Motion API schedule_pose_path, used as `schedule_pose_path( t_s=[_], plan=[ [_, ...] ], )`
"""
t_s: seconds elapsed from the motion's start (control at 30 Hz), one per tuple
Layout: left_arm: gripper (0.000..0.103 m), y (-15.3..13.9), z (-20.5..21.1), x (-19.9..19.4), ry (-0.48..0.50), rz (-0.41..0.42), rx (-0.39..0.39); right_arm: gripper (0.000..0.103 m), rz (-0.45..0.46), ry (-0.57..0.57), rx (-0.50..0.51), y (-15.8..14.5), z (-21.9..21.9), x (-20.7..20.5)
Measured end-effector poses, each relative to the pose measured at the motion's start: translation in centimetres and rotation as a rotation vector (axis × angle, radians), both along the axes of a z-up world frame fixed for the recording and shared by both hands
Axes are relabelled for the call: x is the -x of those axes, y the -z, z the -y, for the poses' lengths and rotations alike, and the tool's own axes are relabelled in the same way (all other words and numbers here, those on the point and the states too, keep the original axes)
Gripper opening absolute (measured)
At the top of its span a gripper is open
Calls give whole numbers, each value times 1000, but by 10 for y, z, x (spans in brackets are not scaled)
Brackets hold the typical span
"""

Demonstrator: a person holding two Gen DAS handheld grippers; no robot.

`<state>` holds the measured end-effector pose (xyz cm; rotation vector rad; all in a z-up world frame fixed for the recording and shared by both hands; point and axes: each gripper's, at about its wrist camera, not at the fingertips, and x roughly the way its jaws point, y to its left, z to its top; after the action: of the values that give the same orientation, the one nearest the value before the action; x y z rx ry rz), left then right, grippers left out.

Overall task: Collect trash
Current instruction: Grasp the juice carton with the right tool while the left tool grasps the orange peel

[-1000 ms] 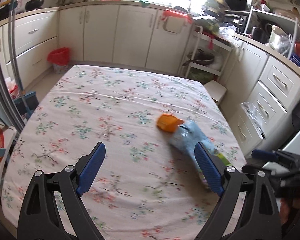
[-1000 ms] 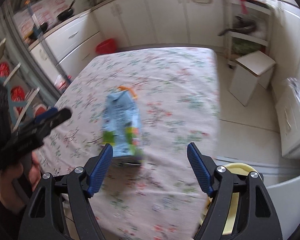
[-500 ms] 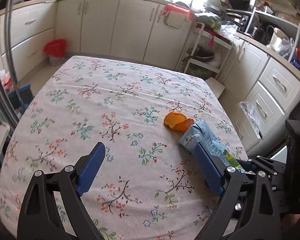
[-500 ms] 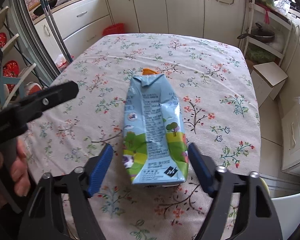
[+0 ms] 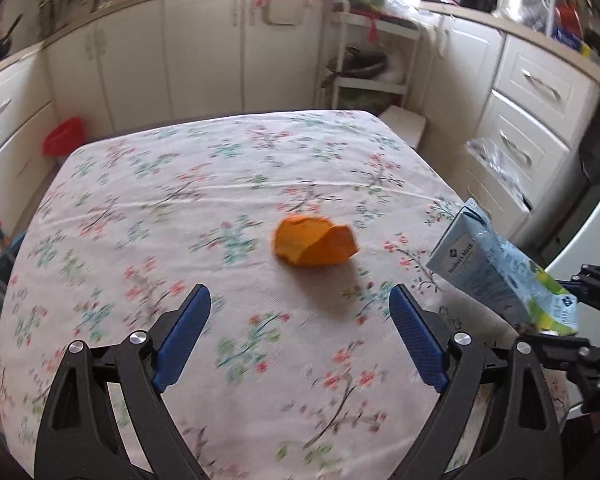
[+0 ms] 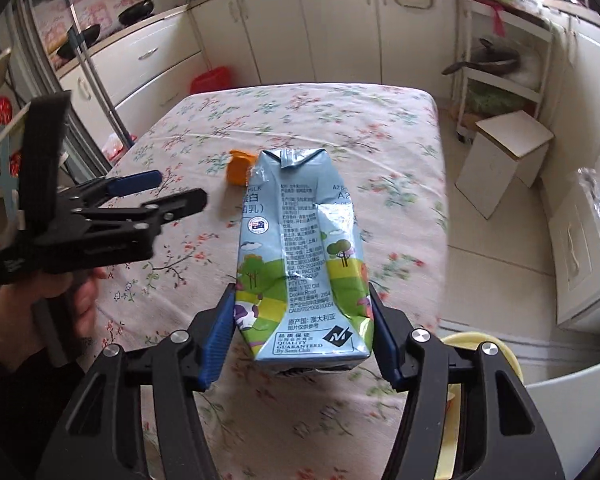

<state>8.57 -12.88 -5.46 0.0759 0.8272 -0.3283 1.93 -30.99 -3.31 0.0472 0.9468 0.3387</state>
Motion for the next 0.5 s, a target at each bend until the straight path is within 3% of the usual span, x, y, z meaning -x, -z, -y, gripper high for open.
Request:
schedule_pose_path(
  t_s=[0.23,0.33,0.43,0.5],
  plan=[
    [87,5,28,-34,61,24,-91,59,-4,11,-35,-2,14,3],
    [86,11,33,-48,116,-3,-110,59,-8,17,-47,-2,18,1],
    [54,18,32,-56,160,-73,-69,59,-13,18,-53,-1,21,1],
    [46,16,32,-53,183,-72,-44,59,-16,16,-53,-1,21,0]
  ],
)
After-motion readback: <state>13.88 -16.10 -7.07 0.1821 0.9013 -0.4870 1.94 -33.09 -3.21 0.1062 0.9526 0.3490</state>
